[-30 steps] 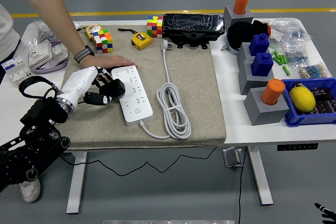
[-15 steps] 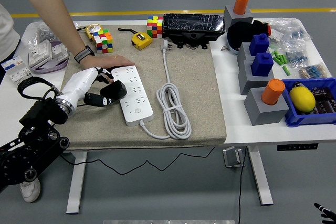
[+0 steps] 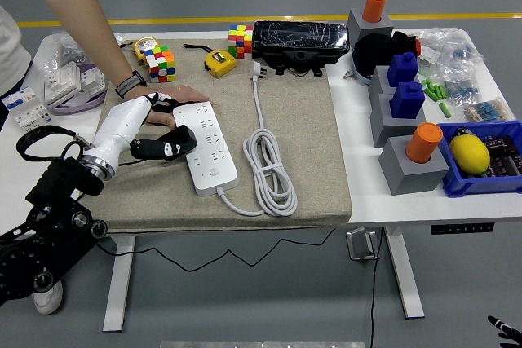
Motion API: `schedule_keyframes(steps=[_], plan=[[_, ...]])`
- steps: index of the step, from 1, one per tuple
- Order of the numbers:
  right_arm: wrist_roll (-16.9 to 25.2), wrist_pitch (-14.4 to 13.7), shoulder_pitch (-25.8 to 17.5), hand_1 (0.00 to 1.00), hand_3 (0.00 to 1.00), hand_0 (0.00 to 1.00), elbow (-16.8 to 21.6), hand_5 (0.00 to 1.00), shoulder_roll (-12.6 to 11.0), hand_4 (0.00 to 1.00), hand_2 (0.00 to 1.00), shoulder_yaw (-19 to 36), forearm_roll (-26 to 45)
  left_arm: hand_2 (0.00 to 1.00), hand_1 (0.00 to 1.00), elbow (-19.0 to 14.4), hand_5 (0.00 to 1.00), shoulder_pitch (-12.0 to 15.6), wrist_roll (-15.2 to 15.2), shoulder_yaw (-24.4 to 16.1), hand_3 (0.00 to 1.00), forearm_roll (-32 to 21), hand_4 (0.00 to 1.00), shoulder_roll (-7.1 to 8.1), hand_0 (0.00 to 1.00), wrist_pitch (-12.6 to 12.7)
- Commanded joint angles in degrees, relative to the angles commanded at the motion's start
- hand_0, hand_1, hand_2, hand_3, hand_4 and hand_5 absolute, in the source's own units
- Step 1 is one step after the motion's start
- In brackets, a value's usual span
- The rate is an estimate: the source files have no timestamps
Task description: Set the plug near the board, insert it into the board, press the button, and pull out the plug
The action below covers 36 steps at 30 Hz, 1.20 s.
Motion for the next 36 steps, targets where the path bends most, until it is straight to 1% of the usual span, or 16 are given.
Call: schedule_keyframes(steps=[1,2,4,7,8,16,19,34,36], plan=[[0.0,0.0,-0.04,0.647,0.552,0.649,0.01,0.543,0.02,0.989,0.629,0.01,-0.03,0.676,0.692,-0.96,0.397,0.75,0.06,0.33,0.707,1.09,0.998,0.28,0.686,0.64],[0.0,0.0,-0.04,0.647,0.552,0.65,0.0,0.543,0.03,0.989,0.629,0.03,-0.06,0.676,0.692,-1.73,0.472,1.37,0.28,0.51,0.685,2.03,0.971,0.46,0.698,0.88],[0.03,-0.02,-0.04,0.647,0.552,0.65,0.01,0.543,0.05,0.989,0.629,0.08,-0.08,0.676,0.692,-2.67,0.472,2.16,0.74,0.82,0.685,3.08,0.971,0.68,0.698,0.74],[0.1,-0.05,-0.03,0.647,0.552,0.65,-0.01,0.543,0.11,0.989,0.629,0.1,-0.09,0.676,0.692,-3.04,0.472,2.54,0.9,1.91,0.685,2.79,0.971,0.9,0.698,0.08],[0.18,-0.13,0.01,0.647,0.552,0.65,0.0,0.543,0.11,0.989,0.629,0.12,-0.1,0.655,0.674,-2.96,0.489,2.51,0.93,2.26,0.655,2.56,0.936,0.88,0.695,-0.14],[0.47,-0.38,0.09,0.646,0.552,0.649,0.5,0.542,0.03,0.989,0.627,0.19,-0.17,0.661,0.682,-1.45,0.502,1.25,2.51,4.01,0.666,1.32,0.92,0.05,0.698,-2.4],[0.49,-0.39,0.06,0.646,0.552,0.649,0.5,0.542,0.08,0.989,0.627,0.13,-0.14,0.661,0.682,-0.79,0.502,0.69,2.76,4.67,0.666,0.7,0.92,-0.1,0.698,-2.88],[0.64,-0.5,0.06,0.646,0.551,0.649,0.48,0.542,0.13,0.989,0.626,0.08,-0.03,0.656,0.681,-0.13,0.518,-1.16,2.48,6.04,0.671,-1.22,0.907,-0.95,0.701,-3.38],[0.68,-0.52,0.06,0.646,0.551,0.649,0.5,0.542,0.14,0.989,0.626,0.18,-0.08,0.656,0.681,-0.5,0.518,-1.01,1.95,6.01,0.671,-1.07,0.907,-0.94,0.701,-2.66]])
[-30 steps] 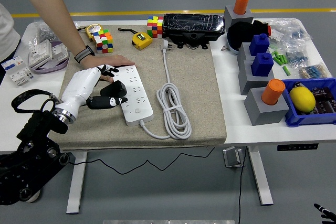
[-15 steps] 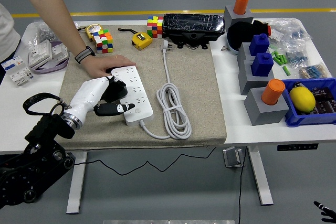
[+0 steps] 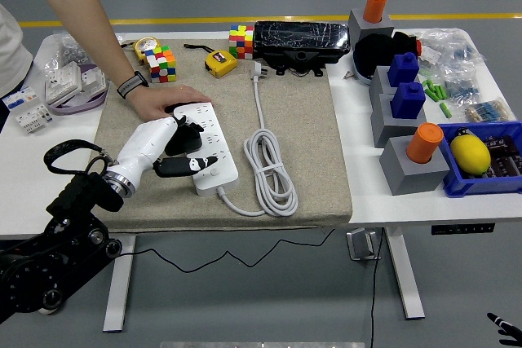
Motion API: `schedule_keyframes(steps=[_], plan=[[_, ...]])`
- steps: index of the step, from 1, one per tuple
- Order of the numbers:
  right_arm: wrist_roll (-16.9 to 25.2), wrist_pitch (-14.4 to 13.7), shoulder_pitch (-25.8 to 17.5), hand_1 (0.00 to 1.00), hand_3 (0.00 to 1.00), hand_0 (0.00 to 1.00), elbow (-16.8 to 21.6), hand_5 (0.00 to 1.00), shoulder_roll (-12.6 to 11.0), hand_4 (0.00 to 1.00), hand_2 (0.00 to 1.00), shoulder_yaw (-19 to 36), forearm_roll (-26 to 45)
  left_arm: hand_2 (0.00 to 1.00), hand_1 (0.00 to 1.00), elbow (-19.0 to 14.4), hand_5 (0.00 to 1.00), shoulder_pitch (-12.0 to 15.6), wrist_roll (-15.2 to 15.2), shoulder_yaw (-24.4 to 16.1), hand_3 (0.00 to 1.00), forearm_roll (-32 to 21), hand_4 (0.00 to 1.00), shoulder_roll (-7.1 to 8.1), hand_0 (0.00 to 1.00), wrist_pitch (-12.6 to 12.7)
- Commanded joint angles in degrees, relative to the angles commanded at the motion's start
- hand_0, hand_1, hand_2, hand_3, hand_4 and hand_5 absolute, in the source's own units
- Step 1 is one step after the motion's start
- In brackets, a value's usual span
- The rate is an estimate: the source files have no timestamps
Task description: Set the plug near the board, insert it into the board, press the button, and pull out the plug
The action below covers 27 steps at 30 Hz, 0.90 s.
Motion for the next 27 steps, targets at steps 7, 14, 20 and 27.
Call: schedule_keyframes(steps=[7,14,20,27], plan=[[0.04,-0.05,-0.14,0.646,0.551,0.65,-0.05,0.543,-0.06,0.988,0.625,-0.14,0.0,0.653,0.675,-5.38,0.519,1.13,-0.99,-1.03,0.667,1.07,0.909,0.71,0.695,1.99],[-0.01,0.01,-0.16,0.645,0.551,0.649,0.04,0.544,-0.11,0.988,0.624,-0.32,0.01,0.623,0.636,-10.94,0.519,1.66,2.89,-1.32,0.665,1.9,0.911,1.25,0.665,-2.78],[-0.12,0.08,-0.13,0.645,0.551,0.649,-0.02,0.544,-0.14,0.987,0.623,-0.27,-0.02,0.338,0.345,-13.39,0.514,1.61,8.71,-1.09,0.693,2.95,0.914,1.54,0.316,-10.09],[-0.14,0.11,-0.11,0.645,0.55,0.649,-0.04,0.544,-0.14,0.987,0.623,-0.27,-0.03,0.143,0.086,-13.43,0.52,1.54,13.52,-0.89,0.762,2.12,0.927,1.69,0.088,-15.94]])
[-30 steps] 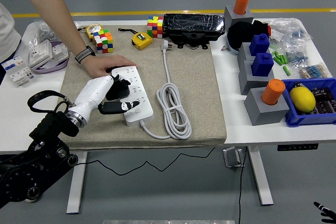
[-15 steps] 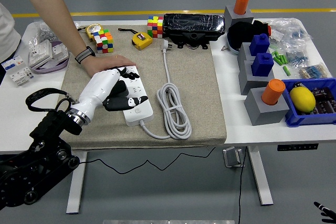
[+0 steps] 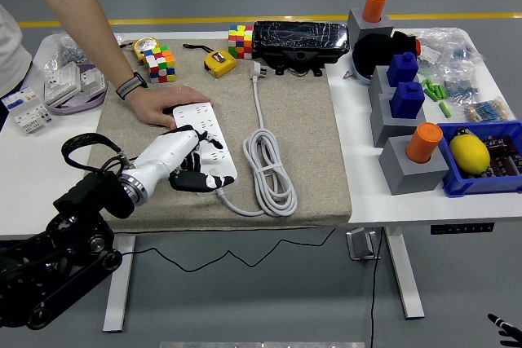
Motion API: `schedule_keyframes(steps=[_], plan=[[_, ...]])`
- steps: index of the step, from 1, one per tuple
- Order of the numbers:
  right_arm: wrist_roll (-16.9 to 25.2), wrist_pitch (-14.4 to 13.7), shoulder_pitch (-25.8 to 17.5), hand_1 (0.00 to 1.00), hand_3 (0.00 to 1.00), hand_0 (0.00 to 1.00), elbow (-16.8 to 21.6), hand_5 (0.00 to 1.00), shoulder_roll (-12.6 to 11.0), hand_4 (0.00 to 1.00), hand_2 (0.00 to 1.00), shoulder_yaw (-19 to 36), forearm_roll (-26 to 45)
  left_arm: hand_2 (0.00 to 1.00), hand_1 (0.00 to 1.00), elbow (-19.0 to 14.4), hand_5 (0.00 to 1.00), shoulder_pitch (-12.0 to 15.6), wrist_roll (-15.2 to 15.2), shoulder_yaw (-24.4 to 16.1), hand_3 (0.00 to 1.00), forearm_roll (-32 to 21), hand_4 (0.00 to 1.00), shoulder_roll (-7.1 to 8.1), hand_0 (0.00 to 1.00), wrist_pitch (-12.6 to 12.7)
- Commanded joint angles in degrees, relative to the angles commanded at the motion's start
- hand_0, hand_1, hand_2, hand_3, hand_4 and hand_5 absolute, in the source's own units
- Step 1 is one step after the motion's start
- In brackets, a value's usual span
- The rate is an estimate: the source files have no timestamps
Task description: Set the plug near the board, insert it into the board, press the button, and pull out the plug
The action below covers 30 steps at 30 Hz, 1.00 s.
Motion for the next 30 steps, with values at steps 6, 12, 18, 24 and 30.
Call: schedule_keyframes(steps=[6,12,18,24,30], plan=[[0.04,-0.01,-0.01,0.645,0.55,0.649,0.05,0.544,0.06,0.987,0.623,-0.06,0.01,0.145,0.09,0.48,0.511,-0.02,1.78,0.19,0.724,-1.34,0.934,0.07,0.081,-2.65],[0.09,-0.05,-0.07,0.646,0.55,0.649,0.07,0.544,-0.02,0.987,0.623,-0.09,0.01,0.145,0.087,0.37,0.507,0.11,3.01,0.32,0.717,-3.19,0.938,0.12,0.078,-4.86],[0.11,-0.05,-0.01,0.645,0.55,0.649,0.06,0.545,0.04,0.987,0.623,-0.07,0.02,0.143,0.084,1.38,0.532,-0.08,3.6,0.23,0.723,-3.49,0.961,0.07,0.076,-5.49],[0.15,-0.12,-0.03,0.645,0.55,0.649,0.02,0.544,0.02,0.986,0.623,-0.02,0.01,0.142,0.081,2.15,0.531,-0.14,3.48,0.45,0.719,-4.42,0.966,0.18,0.076,-6.26],[0.17,-0.11,0.0,0.645,0.549,0.649,0.1,0.544,0.06,0.985,0.623,-0.11,0.02,0.139,0.08,2.7,0.526,-0.33,4.18,0.82,0.716,-5.42,0.97,0.13,0.075,-7.54]])
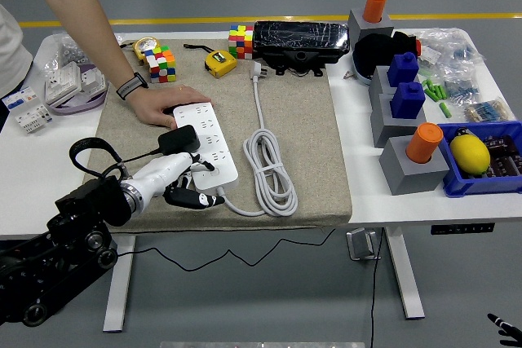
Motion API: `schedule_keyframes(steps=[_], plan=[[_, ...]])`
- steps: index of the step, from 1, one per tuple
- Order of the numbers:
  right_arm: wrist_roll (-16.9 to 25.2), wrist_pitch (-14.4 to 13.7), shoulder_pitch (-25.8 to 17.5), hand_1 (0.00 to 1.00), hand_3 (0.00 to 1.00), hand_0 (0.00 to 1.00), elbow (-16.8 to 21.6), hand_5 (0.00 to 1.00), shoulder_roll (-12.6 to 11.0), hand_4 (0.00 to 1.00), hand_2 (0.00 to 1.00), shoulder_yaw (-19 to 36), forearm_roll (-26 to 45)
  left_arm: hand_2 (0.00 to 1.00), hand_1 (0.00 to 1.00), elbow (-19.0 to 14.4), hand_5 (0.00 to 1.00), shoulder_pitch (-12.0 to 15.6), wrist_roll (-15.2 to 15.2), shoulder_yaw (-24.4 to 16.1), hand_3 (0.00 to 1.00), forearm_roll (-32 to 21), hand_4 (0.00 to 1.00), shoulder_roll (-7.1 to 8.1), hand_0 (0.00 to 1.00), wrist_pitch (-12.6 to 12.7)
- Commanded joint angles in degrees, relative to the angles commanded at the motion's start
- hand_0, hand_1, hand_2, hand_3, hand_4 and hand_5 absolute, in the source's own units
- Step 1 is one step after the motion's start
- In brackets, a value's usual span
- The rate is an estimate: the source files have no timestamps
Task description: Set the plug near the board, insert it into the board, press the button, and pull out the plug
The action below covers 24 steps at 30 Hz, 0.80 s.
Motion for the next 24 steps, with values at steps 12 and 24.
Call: schedule_keyframes(steps=[12,24], plan=[[0.03,-0.06,-0.03,0.645,0.55,0.649,0.0,0.545,-0.02,0.985,0.623,0.13,-0.09,0.139,0.079,-1.16,0.525,0.19,-1.63,-0.33,0.701,-1.02,0.973,0.02,0.074,0.29],[0.02,-0.04,-0.03,0.645,0.549,0.649,0.0,0.544,0.05,0.984,0.623,-0.05,-0.01,0.124,0.059,-0.12,0.524,0.74,-14.63,-2.6,0.658,-2.81,0.956,-0.02,0.109,16.61]])
